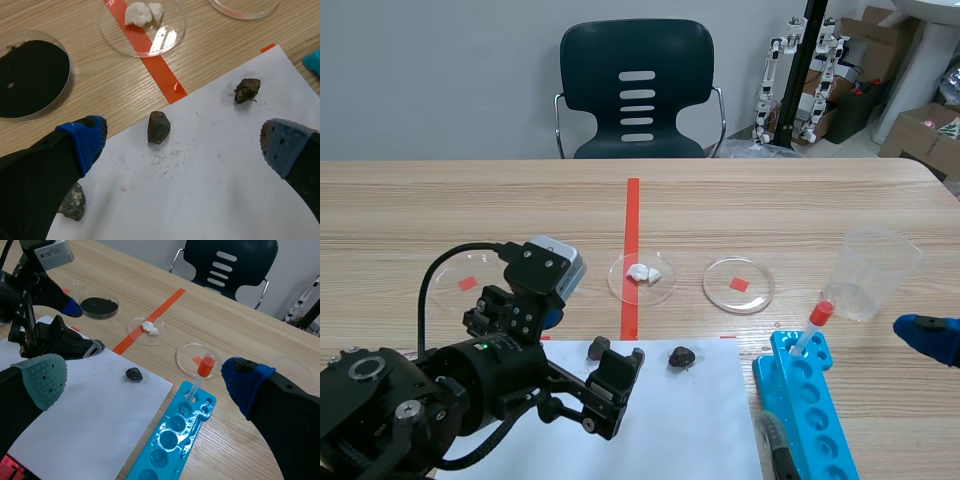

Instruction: Return to the home posture

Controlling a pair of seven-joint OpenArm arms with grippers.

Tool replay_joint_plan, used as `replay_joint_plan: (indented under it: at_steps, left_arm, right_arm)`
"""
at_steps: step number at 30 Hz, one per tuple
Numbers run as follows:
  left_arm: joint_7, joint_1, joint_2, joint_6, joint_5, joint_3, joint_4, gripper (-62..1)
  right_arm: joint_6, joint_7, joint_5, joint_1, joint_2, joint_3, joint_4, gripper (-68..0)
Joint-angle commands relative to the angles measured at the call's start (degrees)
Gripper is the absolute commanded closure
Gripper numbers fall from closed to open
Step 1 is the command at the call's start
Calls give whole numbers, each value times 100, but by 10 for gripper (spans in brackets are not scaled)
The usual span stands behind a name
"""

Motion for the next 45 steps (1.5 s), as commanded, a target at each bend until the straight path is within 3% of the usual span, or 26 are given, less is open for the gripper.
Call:
replay_joint_plan:
  at_steps: [1,23,33,40,45]
  left_arm:
    - [-72,-28,11,-13,-35,-15,0,-623]
    - [-125,22,9,-13,-33,-17,39,-623]
    - [-1252,1047,-380,-59,-35,-417,1071,-623]
    - [-2116,2009,-647,-833,-35,-1266,1768,-623]
    - [-2227,2704,-669,-1143,-33,-1954,2302,-623]
  right_arm:
    - [-20,90,44,2,0,33,109,-655]
    - [-20,90,44,2,0,33,109,-655]
    - [-20,90,44,2,0,33,109,-655]
    - [-20,90,46,2,0,33,109,-655]
    - [-20,90,44,2,0,33,109,-655]
